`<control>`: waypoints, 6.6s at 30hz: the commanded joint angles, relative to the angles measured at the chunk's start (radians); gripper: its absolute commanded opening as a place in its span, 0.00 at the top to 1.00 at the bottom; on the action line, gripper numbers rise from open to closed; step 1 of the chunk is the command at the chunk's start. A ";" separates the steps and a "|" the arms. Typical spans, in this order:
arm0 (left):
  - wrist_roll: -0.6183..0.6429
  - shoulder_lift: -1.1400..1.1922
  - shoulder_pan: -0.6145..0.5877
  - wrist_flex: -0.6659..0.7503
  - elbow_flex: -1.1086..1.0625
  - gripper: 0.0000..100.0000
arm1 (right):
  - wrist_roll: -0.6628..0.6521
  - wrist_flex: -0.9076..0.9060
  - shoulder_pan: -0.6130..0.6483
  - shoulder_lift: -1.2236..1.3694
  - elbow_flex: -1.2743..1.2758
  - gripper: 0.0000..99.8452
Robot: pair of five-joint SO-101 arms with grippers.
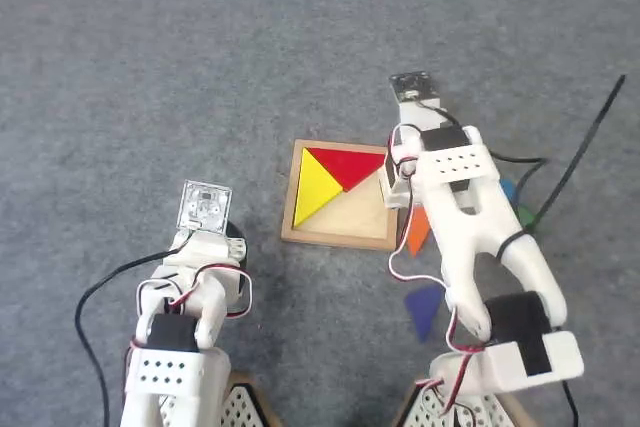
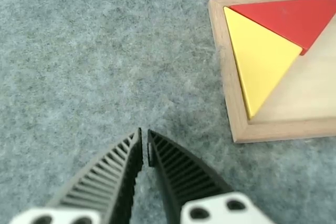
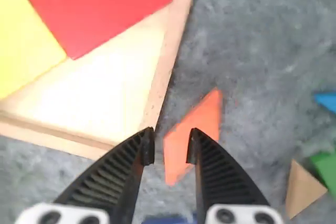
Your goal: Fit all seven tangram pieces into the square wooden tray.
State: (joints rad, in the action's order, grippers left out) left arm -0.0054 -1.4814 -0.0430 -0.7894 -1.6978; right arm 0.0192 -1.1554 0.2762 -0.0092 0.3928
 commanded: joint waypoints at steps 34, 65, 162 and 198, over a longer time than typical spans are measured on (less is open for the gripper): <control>0.008 -0.014 -0.005 -0.008 0.008 0.98 | 0.316 0.128 0.015 0.119 0.115 0.75; 0.008 -0.014 -0.005 -0.008 0.008 0.98 | -0.095 0.137 -0.157 0.277 -0.091 0.80; 0.008 -0.014 -0.005 -0.008 0.008 0.98 | -0.884 0.091 0.430 0.288 -0.264 0.76; 0.008 -0.014 -0.005 -0.008 0.008 0.98 | -0.523 0.173 0.202 0.268 -0.163 0.81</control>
State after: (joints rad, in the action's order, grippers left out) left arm -0.0054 -1.4814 -0.0430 -0.7894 -1.6978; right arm -0.5132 -1.0004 0.4649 0.2624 0.2394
